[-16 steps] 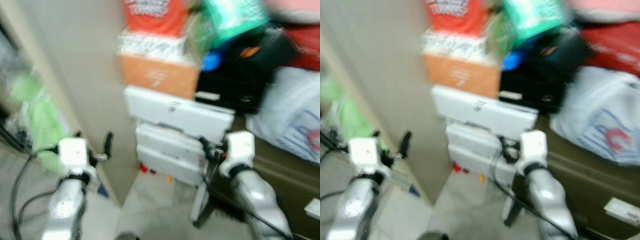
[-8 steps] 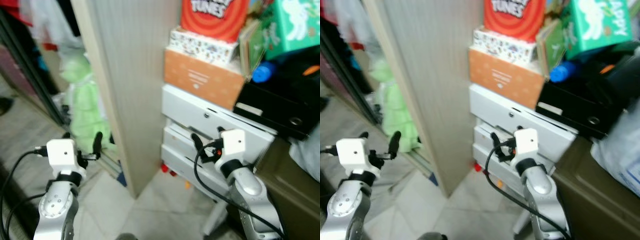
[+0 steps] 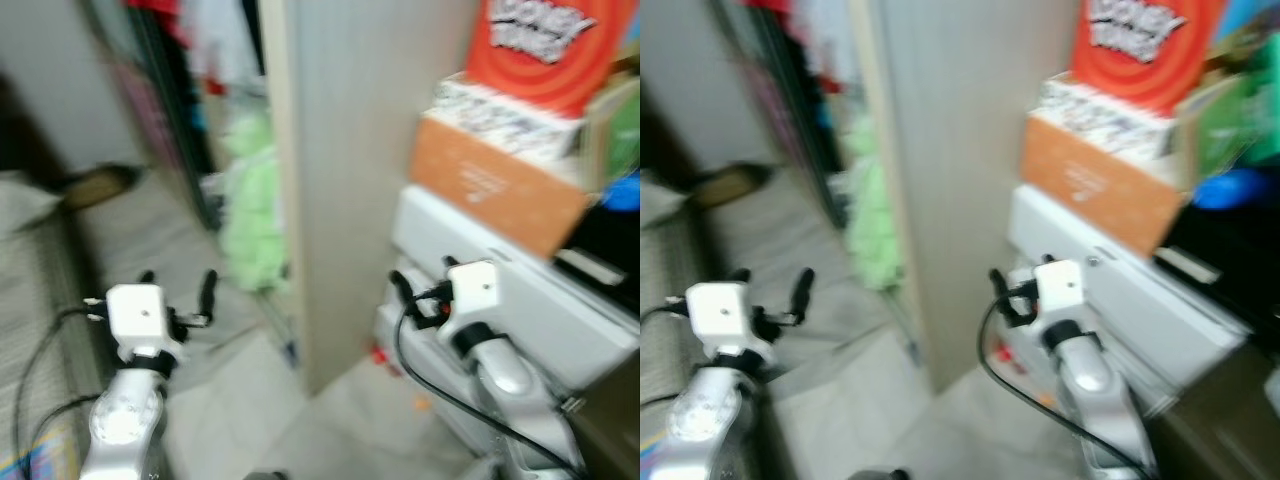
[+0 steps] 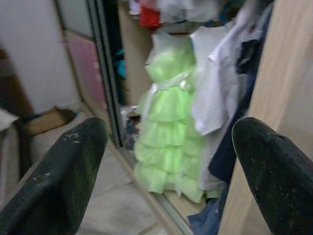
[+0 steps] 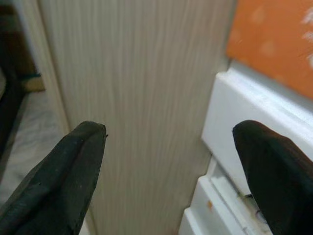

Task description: Clean up the room

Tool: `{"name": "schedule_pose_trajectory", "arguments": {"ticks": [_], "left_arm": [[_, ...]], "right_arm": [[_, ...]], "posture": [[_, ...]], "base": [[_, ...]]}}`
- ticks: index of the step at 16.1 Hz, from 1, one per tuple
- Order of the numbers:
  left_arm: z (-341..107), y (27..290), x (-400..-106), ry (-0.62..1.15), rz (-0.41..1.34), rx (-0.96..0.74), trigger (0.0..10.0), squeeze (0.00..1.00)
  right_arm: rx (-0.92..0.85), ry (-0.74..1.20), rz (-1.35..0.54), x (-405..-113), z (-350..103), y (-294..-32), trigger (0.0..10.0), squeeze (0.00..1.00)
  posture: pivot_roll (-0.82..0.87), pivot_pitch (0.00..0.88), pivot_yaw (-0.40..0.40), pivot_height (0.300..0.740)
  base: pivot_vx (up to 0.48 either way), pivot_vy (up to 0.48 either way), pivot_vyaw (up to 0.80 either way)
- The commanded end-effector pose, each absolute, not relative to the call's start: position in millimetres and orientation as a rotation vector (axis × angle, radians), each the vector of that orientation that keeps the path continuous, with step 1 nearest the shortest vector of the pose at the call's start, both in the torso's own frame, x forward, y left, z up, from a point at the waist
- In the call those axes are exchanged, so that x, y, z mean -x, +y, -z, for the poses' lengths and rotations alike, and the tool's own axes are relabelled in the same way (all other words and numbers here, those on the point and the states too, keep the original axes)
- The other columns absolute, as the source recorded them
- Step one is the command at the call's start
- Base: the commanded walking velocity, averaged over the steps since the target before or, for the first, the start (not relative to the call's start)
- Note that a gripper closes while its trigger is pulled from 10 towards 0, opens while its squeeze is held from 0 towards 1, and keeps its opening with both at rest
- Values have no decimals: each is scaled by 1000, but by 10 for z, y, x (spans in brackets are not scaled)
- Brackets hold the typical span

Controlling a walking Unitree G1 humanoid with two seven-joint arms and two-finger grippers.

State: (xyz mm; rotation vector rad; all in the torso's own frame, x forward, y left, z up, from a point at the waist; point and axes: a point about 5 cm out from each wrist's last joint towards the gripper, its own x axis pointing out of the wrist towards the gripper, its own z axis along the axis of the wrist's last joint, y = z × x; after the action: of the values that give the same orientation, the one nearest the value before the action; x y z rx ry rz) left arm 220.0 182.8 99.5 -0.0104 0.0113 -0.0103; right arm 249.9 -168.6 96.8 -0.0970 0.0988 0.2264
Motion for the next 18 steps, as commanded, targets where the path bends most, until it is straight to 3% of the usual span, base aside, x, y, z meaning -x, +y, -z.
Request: {"name": "schedule_pose_trajectory", "arguments": {"ticks": [1, 18], "left_arm": [[-1029, 1878, -2206, 3, -7, -9, 10000, 0], [-1015, 1938, -2182, 38, 13, -30, 10000, 0]], "right_arm": [[93, 78, -234, -2528, -1016, -1643, 10000, 0], [60, 105, -322, -2521, -988, -1545, 10000, 0]], "posture": [[0, 4, -4, 740], [3, 4, -8, 740]], "base": [[0, 0, 800], [0, 0, 800]]}}
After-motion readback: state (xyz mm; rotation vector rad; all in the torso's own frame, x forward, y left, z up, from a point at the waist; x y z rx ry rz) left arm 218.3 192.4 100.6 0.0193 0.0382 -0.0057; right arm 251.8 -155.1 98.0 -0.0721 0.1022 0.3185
